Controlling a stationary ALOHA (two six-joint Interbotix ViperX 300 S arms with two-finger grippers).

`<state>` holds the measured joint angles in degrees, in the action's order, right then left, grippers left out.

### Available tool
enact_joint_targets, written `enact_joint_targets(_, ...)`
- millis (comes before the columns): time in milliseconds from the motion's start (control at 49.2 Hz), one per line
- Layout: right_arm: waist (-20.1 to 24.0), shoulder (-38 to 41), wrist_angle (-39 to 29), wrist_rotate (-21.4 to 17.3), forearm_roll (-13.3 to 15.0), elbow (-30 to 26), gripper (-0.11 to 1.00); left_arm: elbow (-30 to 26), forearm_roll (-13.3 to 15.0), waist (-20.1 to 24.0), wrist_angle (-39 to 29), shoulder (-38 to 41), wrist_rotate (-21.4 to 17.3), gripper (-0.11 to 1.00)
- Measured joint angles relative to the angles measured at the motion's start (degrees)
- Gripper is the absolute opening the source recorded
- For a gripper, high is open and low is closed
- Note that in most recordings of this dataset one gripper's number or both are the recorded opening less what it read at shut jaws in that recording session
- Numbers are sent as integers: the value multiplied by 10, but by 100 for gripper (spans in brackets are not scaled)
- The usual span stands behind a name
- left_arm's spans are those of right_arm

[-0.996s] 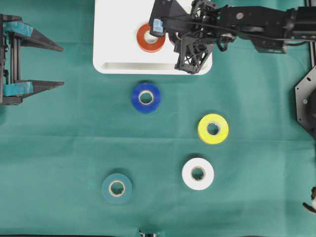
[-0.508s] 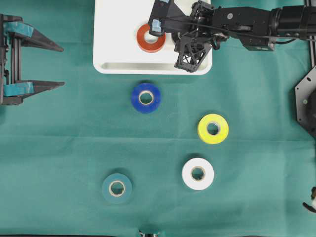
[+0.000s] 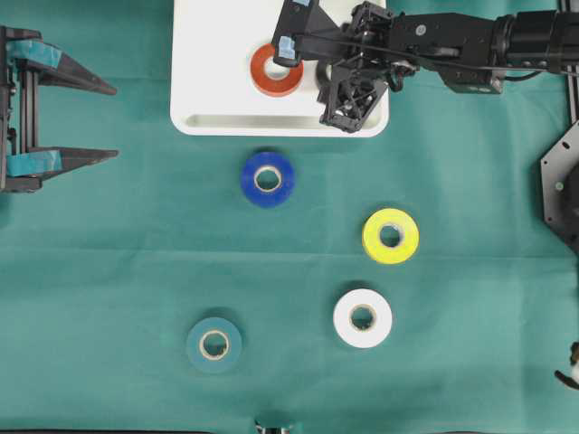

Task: Pick up the tape from a random location and place it into the white case.
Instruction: 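Lower the black tape into the tray beside the orange-red roll, open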

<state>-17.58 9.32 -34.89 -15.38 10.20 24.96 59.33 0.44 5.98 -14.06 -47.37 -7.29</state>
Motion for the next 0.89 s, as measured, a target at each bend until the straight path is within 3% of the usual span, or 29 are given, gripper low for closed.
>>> enact_joint_targets(102,0,0,0,-1,1,0,90,0,0,0,0,0,0,99)
enact_joint_targets(224,0,0,-1,-1,2,0,83,0,0,0,0,0,0,99)
enact_joint_targets(406,0,-15,-21,-1,2,-3,84,0,0,0,1,0,0,99)
enact_joint_targets(671,0,-73,-111,-1,5,-43,84,1,0,0,0,0,0,99)
enact_joint_targets(894,0,-107,-199,0,33,-88,83,0,0,0,1,0,0,99)
